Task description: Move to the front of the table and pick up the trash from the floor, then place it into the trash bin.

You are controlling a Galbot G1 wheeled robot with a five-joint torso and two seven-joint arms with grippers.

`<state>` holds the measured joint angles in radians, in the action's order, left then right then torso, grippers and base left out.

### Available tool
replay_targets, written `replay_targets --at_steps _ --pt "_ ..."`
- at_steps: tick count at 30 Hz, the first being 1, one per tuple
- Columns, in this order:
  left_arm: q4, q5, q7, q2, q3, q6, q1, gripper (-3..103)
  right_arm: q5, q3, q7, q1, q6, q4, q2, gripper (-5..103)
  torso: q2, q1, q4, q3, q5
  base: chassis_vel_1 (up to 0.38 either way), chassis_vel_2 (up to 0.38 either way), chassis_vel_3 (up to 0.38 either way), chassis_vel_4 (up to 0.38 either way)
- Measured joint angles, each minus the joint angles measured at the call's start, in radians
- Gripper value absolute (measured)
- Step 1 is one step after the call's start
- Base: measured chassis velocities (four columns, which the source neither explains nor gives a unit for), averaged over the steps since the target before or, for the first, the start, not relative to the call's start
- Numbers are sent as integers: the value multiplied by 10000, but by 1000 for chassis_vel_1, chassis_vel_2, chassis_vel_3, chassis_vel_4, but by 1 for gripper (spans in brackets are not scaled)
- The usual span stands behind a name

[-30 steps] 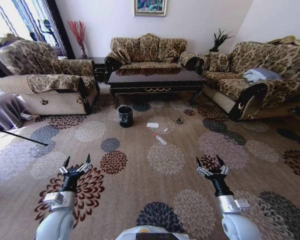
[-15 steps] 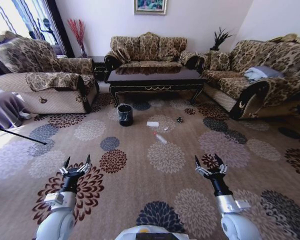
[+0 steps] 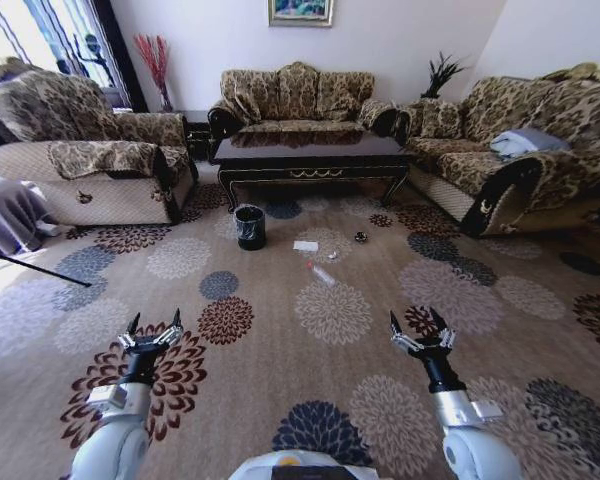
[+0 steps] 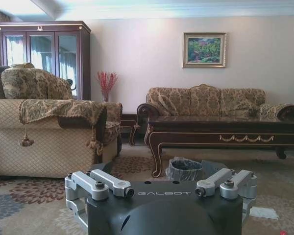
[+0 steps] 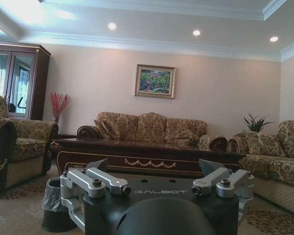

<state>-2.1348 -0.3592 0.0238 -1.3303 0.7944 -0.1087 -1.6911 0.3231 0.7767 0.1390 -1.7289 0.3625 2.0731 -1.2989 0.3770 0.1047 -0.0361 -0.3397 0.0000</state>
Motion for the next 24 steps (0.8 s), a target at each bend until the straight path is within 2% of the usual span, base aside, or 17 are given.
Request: replay_targets --at_steps 24 --pt "120 33 1 -5 -23 6 57 100 -71 -65 -53 100 -41 -188 -35 100 -980 -321 0 655 0 0 0 0 0"
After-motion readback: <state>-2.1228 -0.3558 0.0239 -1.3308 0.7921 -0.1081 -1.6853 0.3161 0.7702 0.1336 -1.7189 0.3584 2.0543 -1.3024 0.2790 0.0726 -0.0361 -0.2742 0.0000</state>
